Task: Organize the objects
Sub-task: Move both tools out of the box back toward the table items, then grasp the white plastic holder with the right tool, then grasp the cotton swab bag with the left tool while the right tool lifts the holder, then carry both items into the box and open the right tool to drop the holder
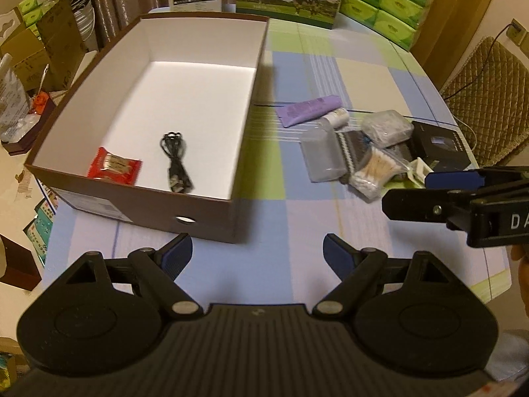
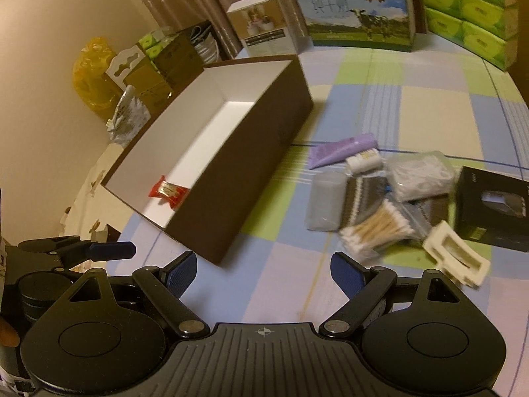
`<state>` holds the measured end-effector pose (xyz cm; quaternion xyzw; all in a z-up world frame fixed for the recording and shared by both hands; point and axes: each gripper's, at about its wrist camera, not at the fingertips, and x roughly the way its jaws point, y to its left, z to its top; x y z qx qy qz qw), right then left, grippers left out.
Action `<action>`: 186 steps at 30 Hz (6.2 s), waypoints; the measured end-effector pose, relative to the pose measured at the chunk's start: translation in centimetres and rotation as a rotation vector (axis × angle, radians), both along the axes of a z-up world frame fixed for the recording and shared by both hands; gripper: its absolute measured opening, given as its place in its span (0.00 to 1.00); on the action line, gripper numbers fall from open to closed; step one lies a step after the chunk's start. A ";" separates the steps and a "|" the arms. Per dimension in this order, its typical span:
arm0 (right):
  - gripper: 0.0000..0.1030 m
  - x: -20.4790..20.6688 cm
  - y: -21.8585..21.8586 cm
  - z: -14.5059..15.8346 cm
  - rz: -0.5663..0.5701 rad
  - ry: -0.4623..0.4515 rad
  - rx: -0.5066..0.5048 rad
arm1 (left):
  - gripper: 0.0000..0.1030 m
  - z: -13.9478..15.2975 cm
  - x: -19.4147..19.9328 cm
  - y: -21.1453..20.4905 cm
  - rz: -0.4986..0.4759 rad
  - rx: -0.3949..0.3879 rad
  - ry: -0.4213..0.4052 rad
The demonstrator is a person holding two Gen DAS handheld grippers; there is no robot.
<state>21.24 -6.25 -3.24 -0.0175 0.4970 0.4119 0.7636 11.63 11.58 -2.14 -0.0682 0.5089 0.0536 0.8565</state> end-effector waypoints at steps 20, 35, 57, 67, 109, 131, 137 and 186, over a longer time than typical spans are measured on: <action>0.83 3.5 -11.1 -1.3 -0.197 -0.043 -0.072 | 0.82 -1.2 3.8 -8.4 -0.122 -0.033 -0.008; 0.83 5.4 -13.3 -3.4 -0.150 -0.123 -0.067 | 0.81 -2.5 6.6 -11.5 -0.173 -0.015 -0.056; 0.44 6.9 -8.8 -10.9 0.224 -0.406 -0.232 | 0.80 -6.3 8.8 -11.2 -0.187 0.011 -0.026; 0.41 6.0 -12.5 -10.2 -0.057 -0.267 -0.314 | 0.74 -7.8 10.6 -12.3 -0.314 0.016 -0.039; 0.37 5.8 -19.5 -10.5 -0.355 -0.159 -0.343 | 0.27 -12.0 10.9 -14.0 -0.433 -0.016 0.043; 0.37 3.0 -11.4 -3.1 -0.171 -0.164 -0.131 | 0.19 -5.0 6.4 -9.7 -0.365 -0.059 -0.079; 0.37 1.2 -7.3 -0.5 -0.074 -0.170 -0.034 | 0.19 -1.7 4.3 -7.1 -0.319 -0.062 -0.155; 0.37 2.1 25.2 -5.9 0.183 -0.253 -0.123 | 0.19 -3.0 8.9 19.5 -0.010 0.015 -0.104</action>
